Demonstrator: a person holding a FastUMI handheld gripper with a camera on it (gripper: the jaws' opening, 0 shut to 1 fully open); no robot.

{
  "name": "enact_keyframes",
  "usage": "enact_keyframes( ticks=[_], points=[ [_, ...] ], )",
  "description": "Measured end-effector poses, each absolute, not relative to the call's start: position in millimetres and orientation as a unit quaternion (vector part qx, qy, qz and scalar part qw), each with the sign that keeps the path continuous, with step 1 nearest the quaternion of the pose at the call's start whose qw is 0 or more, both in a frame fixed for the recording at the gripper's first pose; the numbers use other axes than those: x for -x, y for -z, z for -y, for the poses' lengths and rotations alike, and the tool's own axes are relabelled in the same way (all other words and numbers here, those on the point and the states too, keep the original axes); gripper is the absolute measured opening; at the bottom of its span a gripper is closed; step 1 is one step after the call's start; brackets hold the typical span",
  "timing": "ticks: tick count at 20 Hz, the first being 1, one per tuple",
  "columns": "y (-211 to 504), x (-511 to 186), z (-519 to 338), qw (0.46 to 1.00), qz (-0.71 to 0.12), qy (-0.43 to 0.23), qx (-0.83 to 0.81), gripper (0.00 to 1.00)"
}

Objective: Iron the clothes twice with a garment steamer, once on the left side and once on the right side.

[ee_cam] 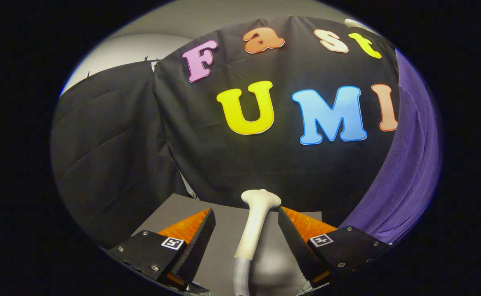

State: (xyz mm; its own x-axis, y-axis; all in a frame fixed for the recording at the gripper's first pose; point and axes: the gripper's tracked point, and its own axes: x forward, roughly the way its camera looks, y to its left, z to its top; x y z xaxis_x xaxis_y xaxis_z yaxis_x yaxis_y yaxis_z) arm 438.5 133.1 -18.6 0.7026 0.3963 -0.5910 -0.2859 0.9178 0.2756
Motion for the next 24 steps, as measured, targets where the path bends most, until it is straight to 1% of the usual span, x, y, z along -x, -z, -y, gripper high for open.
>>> enact_keyframes(
  ticks=[5,10,12,14,15,19,22,24],
  points=[
    [66,-452,-143,0.884,-0.415,-0.197,-0.088,0.92],
    [109,-467,-148,0.859,-0.466,-0.193,-0.09,0.87],
    [121,-473,-151,0.851,-0.478,-0.193,-0.101,0.83],
    [134,-477,-150,0.844,-0.491,-0.187,-0.104,0.76],
    [140,-478,-150,0.84,-0.499,-0.186,-0.106,0.69],
    [157,-472,-161,0.812,-0.532,-0.199,-0.136,0.58],
    [162,-470,-165,0.793,-0.549,-0.208,-0.161,0.56],
    [158,-467,-170,0.78,-0.555,-0.222,-0.187,0.5]
  ],
)
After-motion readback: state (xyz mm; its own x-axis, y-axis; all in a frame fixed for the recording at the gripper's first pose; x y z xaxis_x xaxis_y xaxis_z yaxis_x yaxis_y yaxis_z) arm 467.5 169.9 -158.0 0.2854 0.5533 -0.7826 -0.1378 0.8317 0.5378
